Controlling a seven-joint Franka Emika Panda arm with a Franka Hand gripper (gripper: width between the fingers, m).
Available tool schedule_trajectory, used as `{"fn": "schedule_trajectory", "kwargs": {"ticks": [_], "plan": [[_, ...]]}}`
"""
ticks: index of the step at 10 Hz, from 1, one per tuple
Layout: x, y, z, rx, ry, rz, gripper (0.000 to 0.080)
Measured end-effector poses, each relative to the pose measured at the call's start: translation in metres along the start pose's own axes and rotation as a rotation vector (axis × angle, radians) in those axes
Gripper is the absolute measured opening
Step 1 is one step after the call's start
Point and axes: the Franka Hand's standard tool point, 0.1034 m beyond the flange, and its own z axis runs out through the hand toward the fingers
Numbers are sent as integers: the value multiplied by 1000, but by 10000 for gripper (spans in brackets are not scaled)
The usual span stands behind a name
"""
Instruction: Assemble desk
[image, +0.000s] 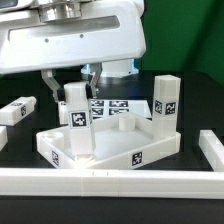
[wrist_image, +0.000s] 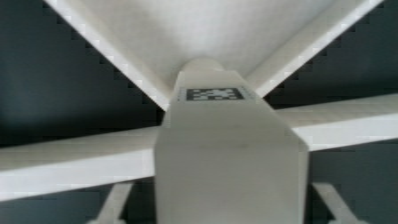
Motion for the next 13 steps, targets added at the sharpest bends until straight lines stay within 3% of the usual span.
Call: {"fn": "schedule_trajectory", "kwargs": {"ticks": [10,12,13], "plan": [[0,-4,1,13,-2,620,291],[0,-4,1,14,-2,612,291],[0,-5,1,11,-2,583,359]]}}
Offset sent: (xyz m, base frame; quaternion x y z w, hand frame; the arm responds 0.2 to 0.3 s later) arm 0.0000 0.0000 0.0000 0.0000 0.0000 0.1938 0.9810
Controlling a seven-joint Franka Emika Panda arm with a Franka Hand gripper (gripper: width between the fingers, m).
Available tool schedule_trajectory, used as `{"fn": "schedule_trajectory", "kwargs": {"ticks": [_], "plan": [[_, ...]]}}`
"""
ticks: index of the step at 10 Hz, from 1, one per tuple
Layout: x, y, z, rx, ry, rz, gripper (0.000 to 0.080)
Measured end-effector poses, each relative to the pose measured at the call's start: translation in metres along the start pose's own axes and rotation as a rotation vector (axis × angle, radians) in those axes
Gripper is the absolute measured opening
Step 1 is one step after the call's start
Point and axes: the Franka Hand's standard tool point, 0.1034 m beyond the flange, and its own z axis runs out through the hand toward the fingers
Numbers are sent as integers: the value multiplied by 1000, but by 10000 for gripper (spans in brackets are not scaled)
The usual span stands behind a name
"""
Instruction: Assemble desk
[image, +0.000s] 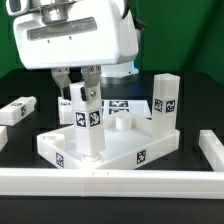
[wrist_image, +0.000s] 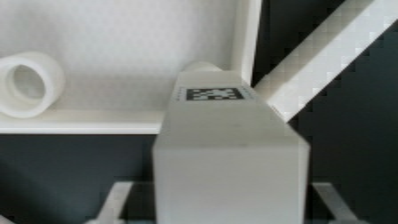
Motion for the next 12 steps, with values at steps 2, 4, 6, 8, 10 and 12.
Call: {"fn": "schedule_trajectory", "kwargs": {"ticks": [2,4,6,8,10,12], "plan": [[-4,-5,1,-8,0,-181,545],[-4,-6,1,-10,-2,-440,643],[-6,-7,2,-17,-2,-654,648],[-6,-6,2,-19,-4,-785,649],[-7,-6,3,-21,-3,-885,649],[-11,-8,7,-41,20,-1040,649]]}}
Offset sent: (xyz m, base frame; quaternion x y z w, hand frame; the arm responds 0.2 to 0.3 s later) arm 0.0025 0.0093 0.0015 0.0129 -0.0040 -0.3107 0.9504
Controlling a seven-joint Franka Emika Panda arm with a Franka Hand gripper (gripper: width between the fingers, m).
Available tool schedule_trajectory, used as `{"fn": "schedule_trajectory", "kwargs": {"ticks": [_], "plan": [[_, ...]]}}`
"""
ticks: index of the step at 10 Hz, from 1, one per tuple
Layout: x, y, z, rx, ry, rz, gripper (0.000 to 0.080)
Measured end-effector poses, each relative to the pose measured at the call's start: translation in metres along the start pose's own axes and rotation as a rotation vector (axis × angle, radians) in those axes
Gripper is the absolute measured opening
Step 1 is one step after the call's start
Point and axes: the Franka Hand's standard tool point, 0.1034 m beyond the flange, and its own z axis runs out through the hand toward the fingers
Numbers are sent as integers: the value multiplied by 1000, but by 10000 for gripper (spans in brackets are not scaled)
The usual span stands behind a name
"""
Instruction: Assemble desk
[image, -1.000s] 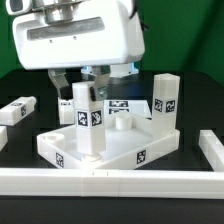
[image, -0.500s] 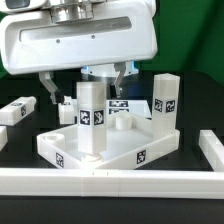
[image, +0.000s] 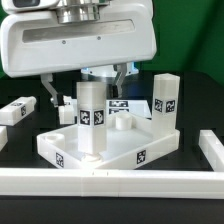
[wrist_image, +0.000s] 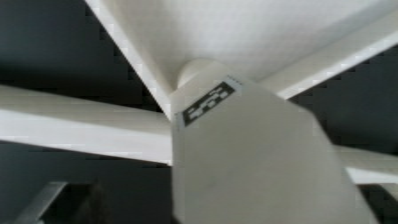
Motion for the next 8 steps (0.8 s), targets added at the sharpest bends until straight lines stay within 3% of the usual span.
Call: {"fn": "schedule_trajectory", "kwargs": {"ticks": [3,4,6,7,8], "plan": [[-2,-1,3,-29,4,-256,649],[0,2,3,-50,6,-413,649],[0,3,3,-58,11,-434,649],[0,3,3,-58,11,-434,554],[0,3,3,-58,11,-434,347]]}}
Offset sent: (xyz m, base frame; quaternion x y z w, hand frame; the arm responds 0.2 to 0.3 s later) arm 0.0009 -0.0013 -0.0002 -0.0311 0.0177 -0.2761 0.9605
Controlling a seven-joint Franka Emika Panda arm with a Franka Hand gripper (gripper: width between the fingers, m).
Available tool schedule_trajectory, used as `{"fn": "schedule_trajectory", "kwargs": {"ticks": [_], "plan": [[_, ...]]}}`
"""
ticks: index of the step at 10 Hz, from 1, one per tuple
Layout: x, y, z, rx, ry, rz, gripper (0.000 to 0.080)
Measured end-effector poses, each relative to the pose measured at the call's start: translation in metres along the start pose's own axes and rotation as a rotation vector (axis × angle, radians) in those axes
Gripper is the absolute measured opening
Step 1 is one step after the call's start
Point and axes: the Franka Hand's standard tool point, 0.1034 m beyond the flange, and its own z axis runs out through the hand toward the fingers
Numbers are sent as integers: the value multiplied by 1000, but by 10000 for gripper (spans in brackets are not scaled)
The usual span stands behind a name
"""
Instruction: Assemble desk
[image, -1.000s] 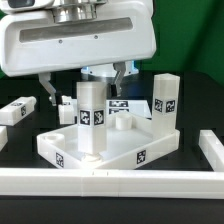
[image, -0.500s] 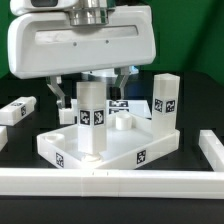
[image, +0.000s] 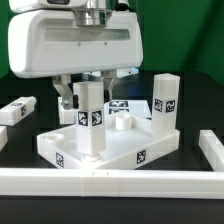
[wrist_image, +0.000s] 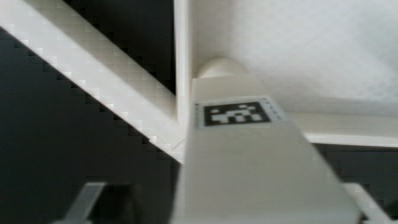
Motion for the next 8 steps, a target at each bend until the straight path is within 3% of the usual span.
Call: {"fn": "schedule_trajectory", "kwargs": {"ticks": [1,2,5,8], "plan": [[0,0,0,2,-1,0,347],[-1,0,0,2,-2,2,291],[-1,0,0,2,-1,92,291],[1,0,1,3,0,455,291]]}}
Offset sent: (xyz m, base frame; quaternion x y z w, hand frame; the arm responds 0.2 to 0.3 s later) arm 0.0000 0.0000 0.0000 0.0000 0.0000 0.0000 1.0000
